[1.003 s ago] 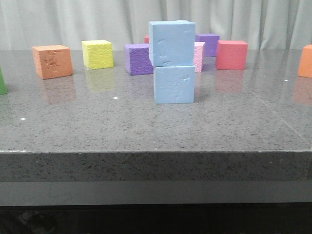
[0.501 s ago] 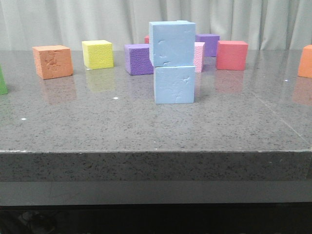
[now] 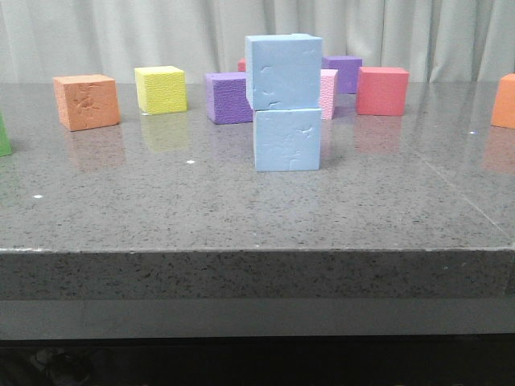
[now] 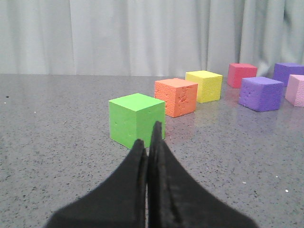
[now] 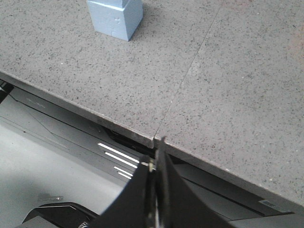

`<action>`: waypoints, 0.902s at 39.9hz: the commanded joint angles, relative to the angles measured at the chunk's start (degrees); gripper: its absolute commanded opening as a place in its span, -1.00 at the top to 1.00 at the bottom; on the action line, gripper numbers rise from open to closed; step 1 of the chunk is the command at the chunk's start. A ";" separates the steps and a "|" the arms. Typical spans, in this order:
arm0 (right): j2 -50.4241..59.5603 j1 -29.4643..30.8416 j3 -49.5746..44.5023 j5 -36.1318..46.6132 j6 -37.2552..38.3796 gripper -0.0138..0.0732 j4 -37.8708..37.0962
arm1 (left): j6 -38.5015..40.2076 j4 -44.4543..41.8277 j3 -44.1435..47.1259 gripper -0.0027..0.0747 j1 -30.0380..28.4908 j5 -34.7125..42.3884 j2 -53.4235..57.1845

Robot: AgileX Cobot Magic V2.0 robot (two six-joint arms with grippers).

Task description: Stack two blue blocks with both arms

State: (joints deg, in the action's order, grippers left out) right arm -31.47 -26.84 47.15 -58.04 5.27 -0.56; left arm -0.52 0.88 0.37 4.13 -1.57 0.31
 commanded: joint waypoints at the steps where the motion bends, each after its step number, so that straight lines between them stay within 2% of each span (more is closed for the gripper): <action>1: -0.27 0.39 1.37 3.36 -0.14 0.84 -0.60 | 0.52 0.93 2.12 0.98 -0.08 4.64 1.39; 36: 0.53 1.47 0.14 3.62 -0.14 0.84 -1.02 | 0.52 0.93 2.12 0.98 -0.08 4.64 1.39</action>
State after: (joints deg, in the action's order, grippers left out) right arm -31.37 -26.67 46.89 -58.04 5.27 -0.68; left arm -0.52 1.34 0.37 4.04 -1.60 0.31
